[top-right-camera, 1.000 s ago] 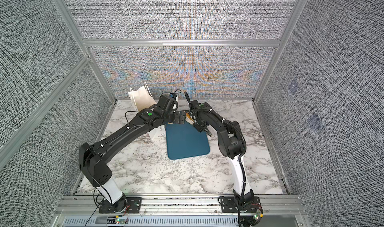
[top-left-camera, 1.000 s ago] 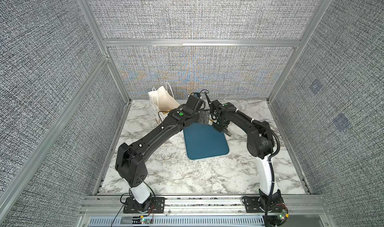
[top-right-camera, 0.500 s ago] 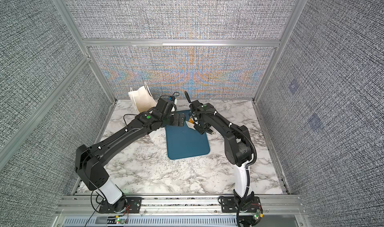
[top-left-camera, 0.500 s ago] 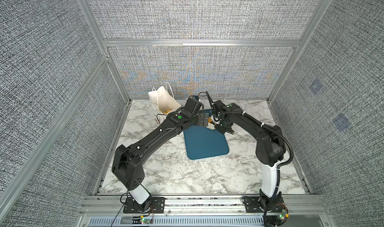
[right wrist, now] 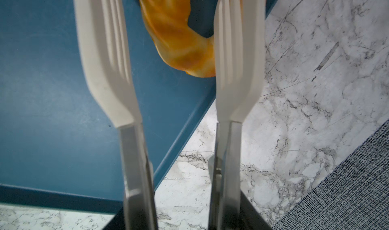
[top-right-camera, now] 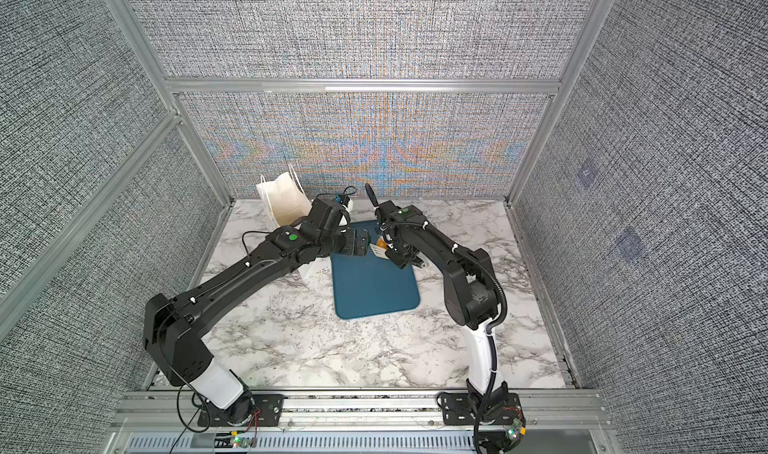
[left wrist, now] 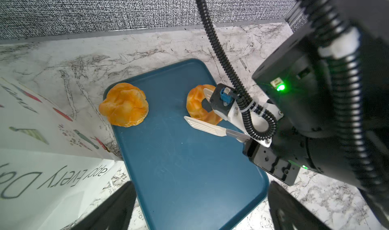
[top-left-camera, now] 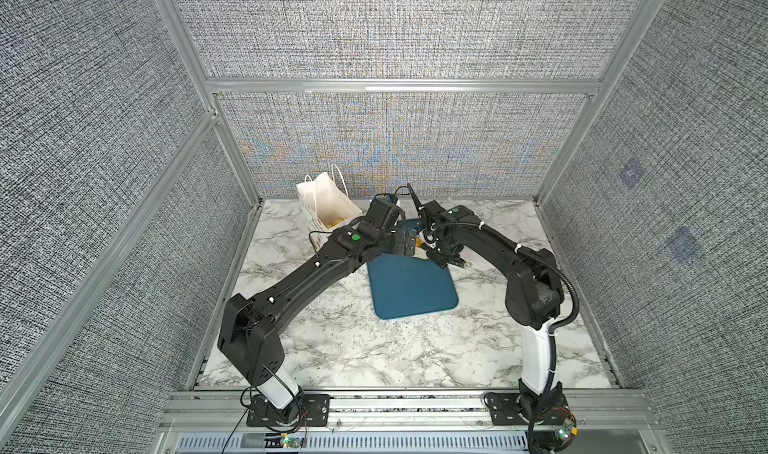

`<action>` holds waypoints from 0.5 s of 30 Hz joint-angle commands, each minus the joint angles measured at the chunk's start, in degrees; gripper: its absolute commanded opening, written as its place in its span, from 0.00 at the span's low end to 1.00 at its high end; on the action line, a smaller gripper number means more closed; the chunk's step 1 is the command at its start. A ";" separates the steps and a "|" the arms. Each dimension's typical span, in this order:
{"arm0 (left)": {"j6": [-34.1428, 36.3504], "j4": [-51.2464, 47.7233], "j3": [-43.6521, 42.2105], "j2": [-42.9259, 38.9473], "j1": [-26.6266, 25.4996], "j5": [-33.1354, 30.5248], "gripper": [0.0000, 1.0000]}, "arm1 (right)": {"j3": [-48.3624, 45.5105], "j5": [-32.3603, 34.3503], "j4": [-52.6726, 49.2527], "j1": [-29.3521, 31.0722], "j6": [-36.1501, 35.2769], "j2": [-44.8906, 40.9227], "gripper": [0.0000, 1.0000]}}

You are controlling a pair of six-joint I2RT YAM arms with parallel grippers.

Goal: Place the fake bread into the paper bag
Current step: 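Lower the right tongs onto the ring bread while the left spatula waits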

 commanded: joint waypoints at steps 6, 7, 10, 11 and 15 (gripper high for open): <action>0.90 0.85 -0.45 -0.78 0.06 -0.26 0.99 | 1.68 0.19 -1.54 0.58 -0.40 1.42 0.52; 0.94 0.80 -0.46 -0.88 0.05 -0.32 0.99 | 1.74 0.26 -1.67 0.70 -0.36 1.68 0.52; 1.03 0.60 -0.63 -1.06 0.03 -0.52 0.99 | 2.39 0.29 -2.04 0.92 -0.50 2.41 0.52; 1.11 0.51 -0.70 -1.06 0.09 -0.57 0.99 | 2.69 0.29 -2.13 0.89 -0.53 2.66 0.52; 1.20 0.01 -0.72 -1.23 0.06 -0.84 0.99 | 3.62 0.34 -2.72 1.08 -0.76 3.61 0.51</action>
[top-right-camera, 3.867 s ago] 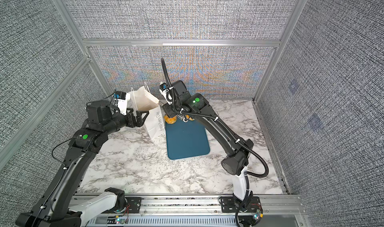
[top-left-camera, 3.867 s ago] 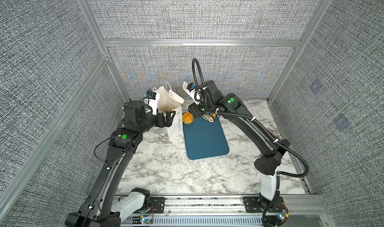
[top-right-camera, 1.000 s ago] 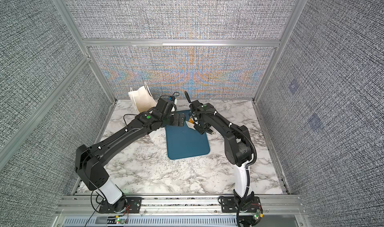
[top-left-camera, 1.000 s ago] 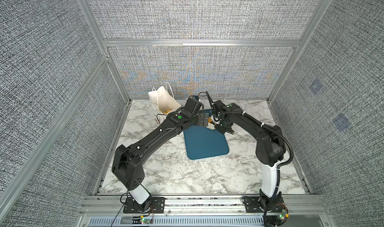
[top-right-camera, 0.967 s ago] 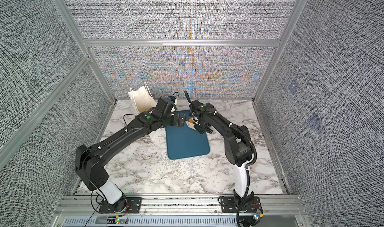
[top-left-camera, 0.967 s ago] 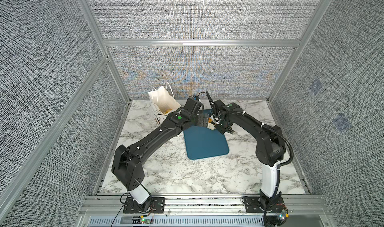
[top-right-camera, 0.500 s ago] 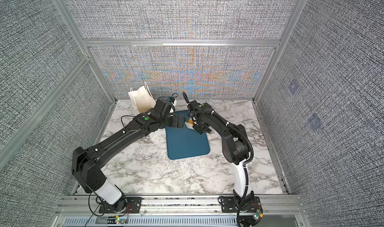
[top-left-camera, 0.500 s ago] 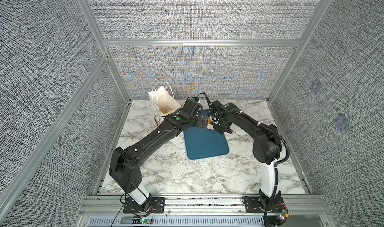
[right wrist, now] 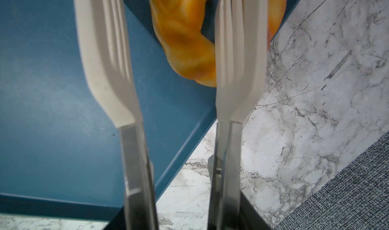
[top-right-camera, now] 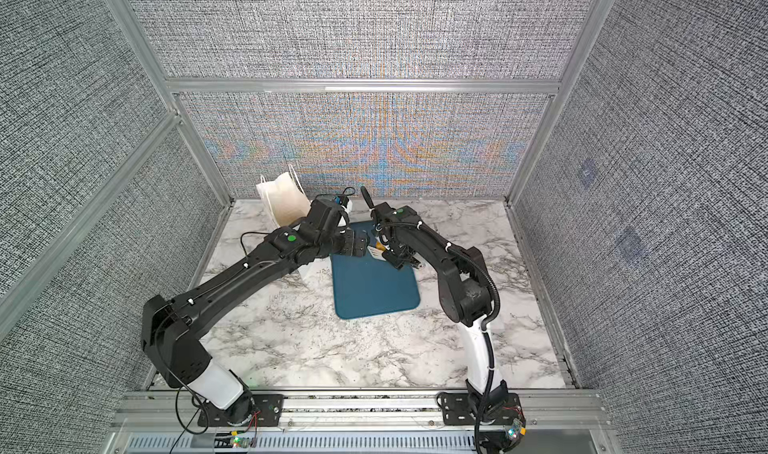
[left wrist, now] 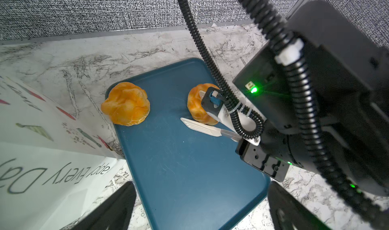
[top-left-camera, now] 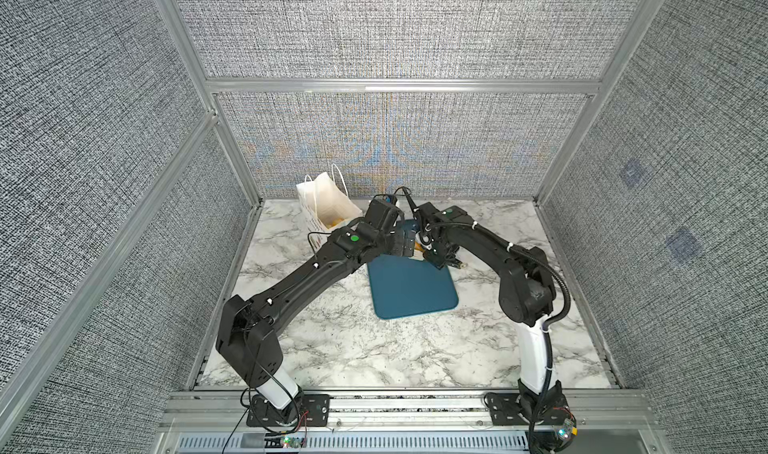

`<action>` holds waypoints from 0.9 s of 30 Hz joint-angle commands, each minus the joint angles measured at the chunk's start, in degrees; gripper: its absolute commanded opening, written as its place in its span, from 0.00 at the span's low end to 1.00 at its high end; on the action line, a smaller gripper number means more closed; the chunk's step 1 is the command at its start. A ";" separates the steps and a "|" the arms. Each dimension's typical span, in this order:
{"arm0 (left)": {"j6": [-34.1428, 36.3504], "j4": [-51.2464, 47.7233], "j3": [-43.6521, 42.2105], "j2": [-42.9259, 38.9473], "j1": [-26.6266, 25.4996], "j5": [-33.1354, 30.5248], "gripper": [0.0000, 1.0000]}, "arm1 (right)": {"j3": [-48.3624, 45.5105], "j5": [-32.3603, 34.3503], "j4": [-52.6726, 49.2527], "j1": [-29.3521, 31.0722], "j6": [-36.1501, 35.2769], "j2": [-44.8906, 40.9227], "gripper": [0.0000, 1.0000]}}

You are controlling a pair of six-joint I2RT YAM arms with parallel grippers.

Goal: Place the fake bread into the paper bag
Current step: 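Lower the right tongs onto the ring bread while the left spatula waits, then close the right tongs on the ring-shaped bread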

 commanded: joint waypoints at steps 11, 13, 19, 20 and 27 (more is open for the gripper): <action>0.62 -0.25 -1.73 -1.78 0.12 -0.98 0.99 | -0.02 -0.81 -2.19 0.74 -1.63 0.79 0.38; 0.63 -0.41 -1.81 -1.61 0.14 -0.52 0.99 | -0.51 -0.81 -2.31 0.81 -1.78 0.75 0.37; 0.54 -0.77 -2.14 -2.12 0.21 -0.91 0.99 | -0.65 -0.87 -2.71 0.99 -1.92 0.43 0.33; 0.55 -0.84 -2.33 -2.29 0.21 -1.09 0.99 | -0.73 -0.84 -2.86 0.99 -1.88 0.42 0.33; 0.07 -0.86 -3.71 -3.75 0.20 -1.85 0.99 | -0.83 -1.02 -3.24 1.35 -2.02 0.16 0.30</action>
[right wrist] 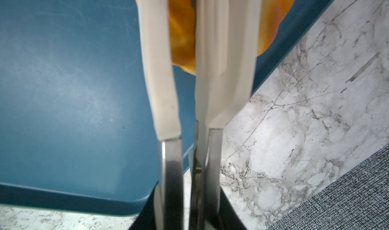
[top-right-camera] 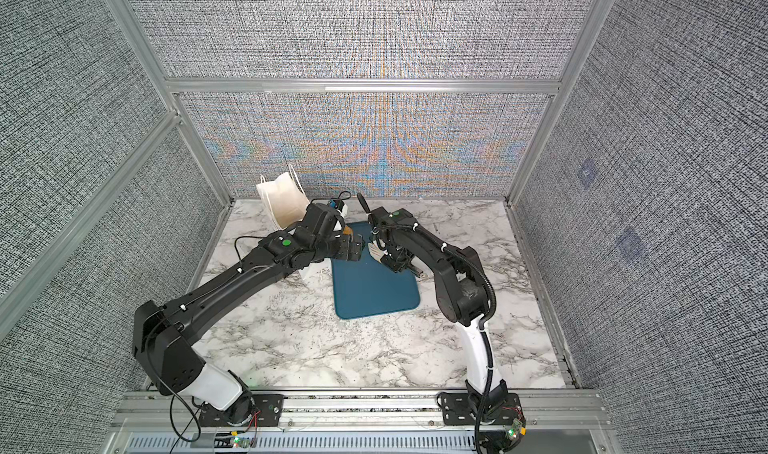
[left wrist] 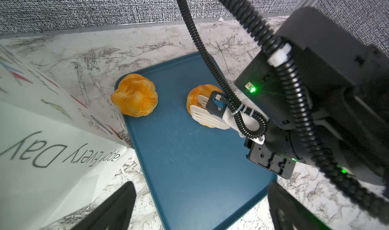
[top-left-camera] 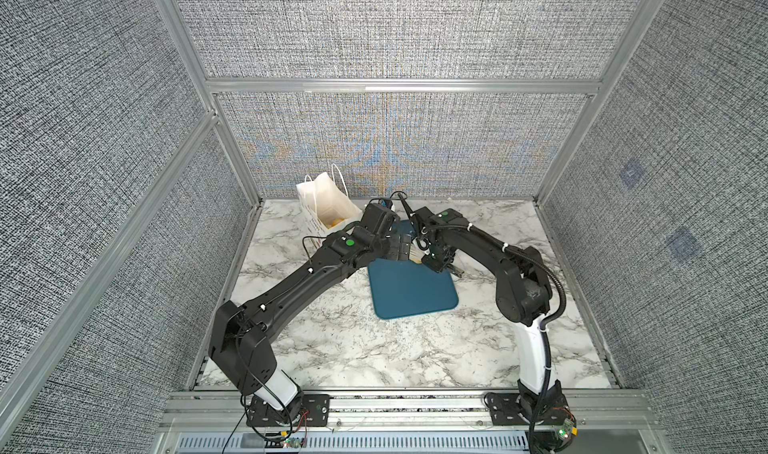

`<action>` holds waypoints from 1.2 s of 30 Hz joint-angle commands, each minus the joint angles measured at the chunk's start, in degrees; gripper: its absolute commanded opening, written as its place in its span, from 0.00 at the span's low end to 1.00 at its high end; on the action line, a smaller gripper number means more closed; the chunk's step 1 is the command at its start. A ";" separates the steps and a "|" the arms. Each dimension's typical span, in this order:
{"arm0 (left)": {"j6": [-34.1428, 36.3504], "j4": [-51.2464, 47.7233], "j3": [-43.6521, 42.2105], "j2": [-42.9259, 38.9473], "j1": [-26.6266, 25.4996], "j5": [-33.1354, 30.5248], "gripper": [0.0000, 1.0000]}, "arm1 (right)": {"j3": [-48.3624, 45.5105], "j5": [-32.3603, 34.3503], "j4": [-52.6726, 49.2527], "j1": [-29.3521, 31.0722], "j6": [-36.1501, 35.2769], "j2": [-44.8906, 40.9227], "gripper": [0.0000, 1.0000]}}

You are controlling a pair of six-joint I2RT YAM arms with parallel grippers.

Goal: Place the fake bread into the paper bag
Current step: 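Close the right tongs on the ring-shaped bread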

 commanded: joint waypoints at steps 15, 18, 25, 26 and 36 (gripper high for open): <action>-0.55 0.03 -1.65 -3.61 -0.01 -3.02 0.99 | 2.29 -2.92 -1.25 0.31 0.43 -2.11 0.27; -0.47 -0.24 -1.21 -3.92 0.03 -3.53 0.99 | 2.92 -4.01 -1.03 0.09 0.75 -2.54 0.26; -0.29 -0.58 -0.29 -5.01 0.03 -4.54 0.99 | 3.63 -5.73 -0.67 -0.33 1.08 -3.79 0.26; -0.29 -0.67 -0.10 -5.06 0.02 -4.74 0.99 | 3.69 -6.13 -0.59 -0.39 1.21 -4.01 0.26; 0.57 -2.52 2.20 -5.75 0.05 -5.99 0.99 | 4.42 -8.52 0.18 -1.01 2.01 -6.12 0.26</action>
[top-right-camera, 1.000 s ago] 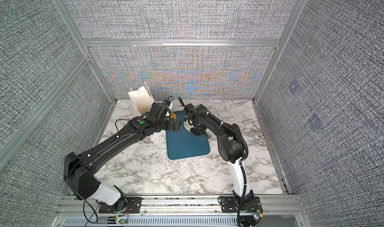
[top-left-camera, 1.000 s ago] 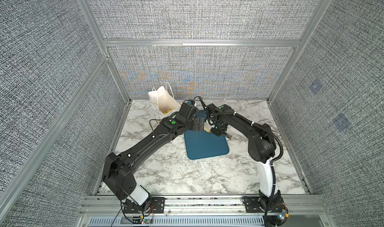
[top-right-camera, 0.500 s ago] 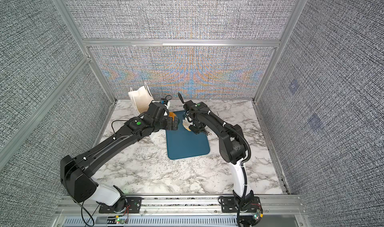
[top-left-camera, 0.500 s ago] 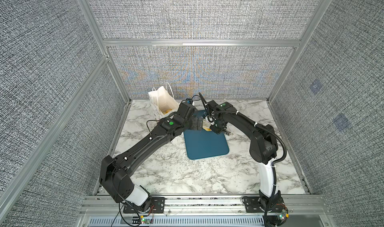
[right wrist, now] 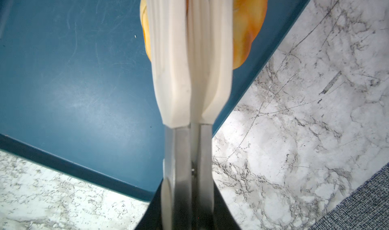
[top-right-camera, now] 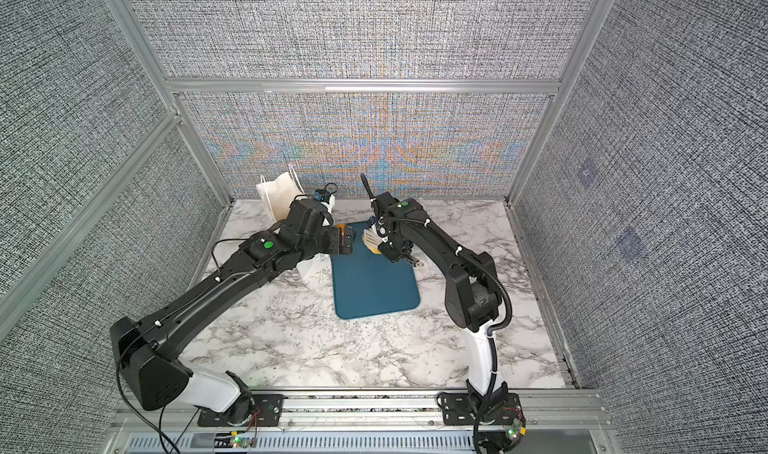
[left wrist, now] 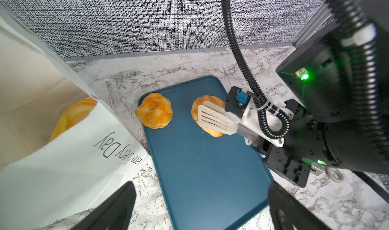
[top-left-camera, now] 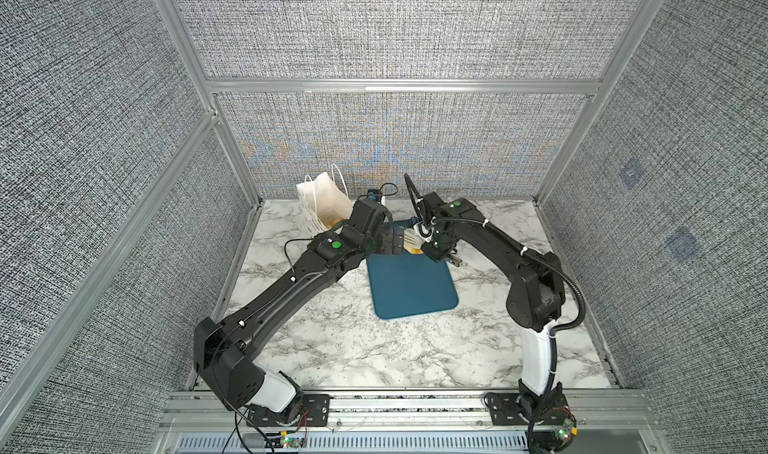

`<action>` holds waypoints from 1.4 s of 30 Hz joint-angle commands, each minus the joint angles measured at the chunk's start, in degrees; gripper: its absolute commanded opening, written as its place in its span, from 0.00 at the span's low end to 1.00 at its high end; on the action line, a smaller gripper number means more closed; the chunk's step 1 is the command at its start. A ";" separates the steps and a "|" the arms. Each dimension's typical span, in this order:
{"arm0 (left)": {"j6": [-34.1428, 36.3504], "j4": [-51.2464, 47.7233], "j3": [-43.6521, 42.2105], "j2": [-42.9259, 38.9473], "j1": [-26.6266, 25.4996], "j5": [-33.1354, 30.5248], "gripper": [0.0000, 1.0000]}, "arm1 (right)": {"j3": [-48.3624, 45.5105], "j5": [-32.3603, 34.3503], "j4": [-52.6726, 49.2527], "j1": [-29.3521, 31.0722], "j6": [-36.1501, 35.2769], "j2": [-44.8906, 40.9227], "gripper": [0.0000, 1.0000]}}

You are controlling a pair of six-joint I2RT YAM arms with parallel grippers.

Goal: Place the fake bread into the paper bag
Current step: 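Close the right tongs on the ring-shaped bread, then lift the ring bread with the right tongs while the left spatula draws back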

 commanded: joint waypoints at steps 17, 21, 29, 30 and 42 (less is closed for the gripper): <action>3.59 -4.40 4.93 -2.32 1.04 -0.62 0.99 | 6.50 -5.39 0.72 -0.20 1.86 -4.93 0.26; 4.12 -4.57 5.57 -3.16 1.61 -0.54 0.99 | 8.60 -6.15 0.64 -0.20 2.09 -5.69 0.26; 5.43 -6.44 7.81 -4.43 2.55 -1.30 0.99 | 10.64 -8.51 2.08 0.23 2.26 -7.41 0.26; 5.55 -6.60 7.94 -4.71 2.69 -1.48 0.99 | 10.69 -8.73 2.55 0.36 2.21 -7.76 0.26; 6.35 -5.50 7.59 -8.45 4.51 -3.92 0.99 | 14.97 -13.34 5.69 1.29 2.54 -9.93 0.26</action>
